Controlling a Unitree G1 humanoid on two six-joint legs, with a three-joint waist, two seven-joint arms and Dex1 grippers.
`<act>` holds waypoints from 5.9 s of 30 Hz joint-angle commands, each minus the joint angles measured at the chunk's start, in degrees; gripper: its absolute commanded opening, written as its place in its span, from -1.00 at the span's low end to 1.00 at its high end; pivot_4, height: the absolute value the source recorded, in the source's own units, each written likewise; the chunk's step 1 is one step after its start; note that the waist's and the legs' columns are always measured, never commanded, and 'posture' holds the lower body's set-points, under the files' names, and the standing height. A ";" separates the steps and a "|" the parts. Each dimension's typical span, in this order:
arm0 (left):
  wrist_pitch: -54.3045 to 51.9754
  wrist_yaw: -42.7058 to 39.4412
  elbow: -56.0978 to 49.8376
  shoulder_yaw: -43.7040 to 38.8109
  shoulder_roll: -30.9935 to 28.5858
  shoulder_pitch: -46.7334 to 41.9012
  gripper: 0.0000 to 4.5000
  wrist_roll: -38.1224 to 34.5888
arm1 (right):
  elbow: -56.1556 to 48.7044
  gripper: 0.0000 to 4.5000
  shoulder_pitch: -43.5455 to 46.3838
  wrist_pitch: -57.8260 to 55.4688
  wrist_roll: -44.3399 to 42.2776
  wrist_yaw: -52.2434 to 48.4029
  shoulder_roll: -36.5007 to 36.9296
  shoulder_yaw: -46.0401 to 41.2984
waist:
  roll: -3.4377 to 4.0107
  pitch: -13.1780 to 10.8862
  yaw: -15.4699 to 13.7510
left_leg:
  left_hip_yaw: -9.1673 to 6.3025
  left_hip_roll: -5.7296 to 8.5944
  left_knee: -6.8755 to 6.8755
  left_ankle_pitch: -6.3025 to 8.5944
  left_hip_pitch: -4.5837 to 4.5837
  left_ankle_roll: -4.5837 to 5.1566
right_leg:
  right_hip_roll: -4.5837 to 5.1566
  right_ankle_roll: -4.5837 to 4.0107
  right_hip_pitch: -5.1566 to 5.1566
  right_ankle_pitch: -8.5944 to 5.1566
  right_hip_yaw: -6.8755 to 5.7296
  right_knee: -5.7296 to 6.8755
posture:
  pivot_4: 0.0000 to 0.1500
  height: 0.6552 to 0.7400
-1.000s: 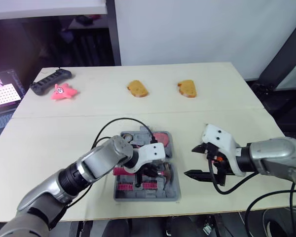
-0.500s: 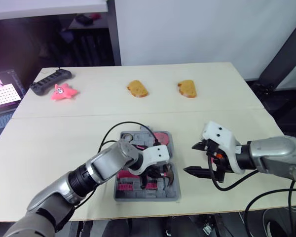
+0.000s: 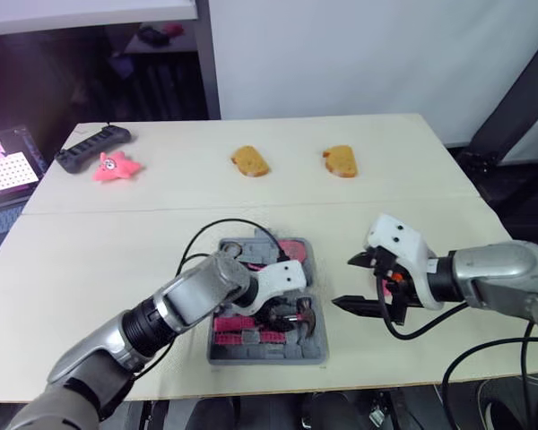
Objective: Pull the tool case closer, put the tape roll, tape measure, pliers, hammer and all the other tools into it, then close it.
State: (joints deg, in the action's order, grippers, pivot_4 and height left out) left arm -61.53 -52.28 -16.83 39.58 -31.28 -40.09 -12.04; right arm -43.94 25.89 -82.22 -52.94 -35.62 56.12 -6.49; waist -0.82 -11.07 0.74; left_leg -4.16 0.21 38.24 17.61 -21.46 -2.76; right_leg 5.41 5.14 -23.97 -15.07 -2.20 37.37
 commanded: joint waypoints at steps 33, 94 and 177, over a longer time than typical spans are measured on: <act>37.46 -11.68 3.44 -14.17 -9.38 24.13 -0.99 1.89 | 3.18 1.00 3.36 5.98 0.51 -0.54 0.17 5.15 | 0.02 0.01 -0.20 | 0.03 0.00 0.00 0.01 0.01 0.01 | 0.02 0.00 0.03 0.01 -0.01 -0.03 | 1.00 1.00; 44.74 -15.24 15.81 -5.17 -4.49 27.51 -0.99 13.80 | 4.14 1.00 5.25 5.45 0.54 -0.46 -0.26 5.14 | 0.64 1.10 -0.05 | 0.03 0.00 -0.06 0.24 0.61 0.41 | 0.01 0.03 0.67 -0.03 -0.02 -0.25 | 1.00 1.00; 32.83 -33.33 14.95 -26.15 -7.56 -2.23 0.99 -14.40 | -7.81 1.00 -54.23 29.99 3.71 12.71 -15.04 -36.26 | 0.46 0.52 -0.89 | -0.38 0.33 -0.10 0.31 0.84 0.53 | 0.11 0.28 1.12 -0.23 0.04 -0.34 | 1.00 1.00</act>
State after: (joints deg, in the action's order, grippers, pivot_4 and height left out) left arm -29.12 -85.51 -0.87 13.86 -38.70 -41.80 -26.59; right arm -50.93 -29.34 -52.82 -50.58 -24.45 40.16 -42.92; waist -0.36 -10.55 -0.14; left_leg -4.52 0.53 38.14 17.92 -20.61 -2.23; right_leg 5.51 5.42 -22.85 -15.30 -2.13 37.03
